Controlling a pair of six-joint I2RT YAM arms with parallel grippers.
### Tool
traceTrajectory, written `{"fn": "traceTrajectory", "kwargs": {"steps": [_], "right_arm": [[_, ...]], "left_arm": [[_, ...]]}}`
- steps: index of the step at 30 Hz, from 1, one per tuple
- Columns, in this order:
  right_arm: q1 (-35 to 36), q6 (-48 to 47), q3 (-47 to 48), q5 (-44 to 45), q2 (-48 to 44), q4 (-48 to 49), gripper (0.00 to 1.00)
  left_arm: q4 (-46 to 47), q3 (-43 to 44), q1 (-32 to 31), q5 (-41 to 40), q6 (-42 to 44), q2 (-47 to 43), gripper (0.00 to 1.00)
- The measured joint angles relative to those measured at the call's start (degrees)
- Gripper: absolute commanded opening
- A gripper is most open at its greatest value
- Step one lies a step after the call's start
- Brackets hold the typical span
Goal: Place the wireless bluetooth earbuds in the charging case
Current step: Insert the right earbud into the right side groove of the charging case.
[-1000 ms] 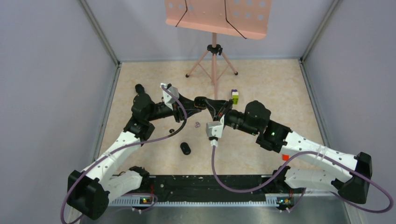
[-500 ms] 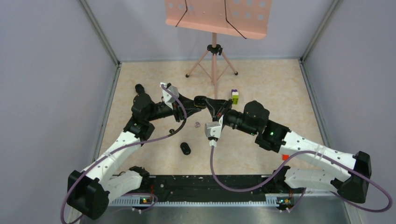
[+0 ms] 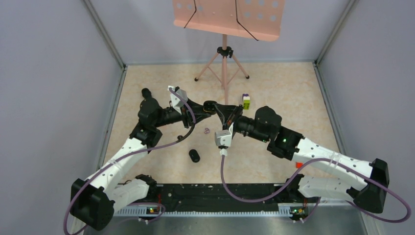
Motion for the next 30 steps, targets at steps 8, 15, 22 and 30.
{"fn": "traceTrajectory", "kwargs": {"steps": [8,15,22,30], "right_arm": [[0.0,-1.68,-0.28,-0.17,0.22,0.04,0.04],[0.0,-0.2,0.7,-0.46,1.25,-2.03,0.29],[0.0,5.79,6.58,-1.88,2.56,-9.73,0.5],[0.0,16.59,11.34,-2.93,2.78,-18.78,0.61]], "left_arm": [[0.26,-0.11,-0.11,-0.98,-1.25,0.02,0.0],[0.26,-0.59,-0.11,-1.33,-1.42,0.07,0.0],[1.38,-1.25,-0.11,-2.69,-0.42,0.07,0.0],[3.39,-1.84,-0.11,-3.45,0.0,0.04,0.0]]}}
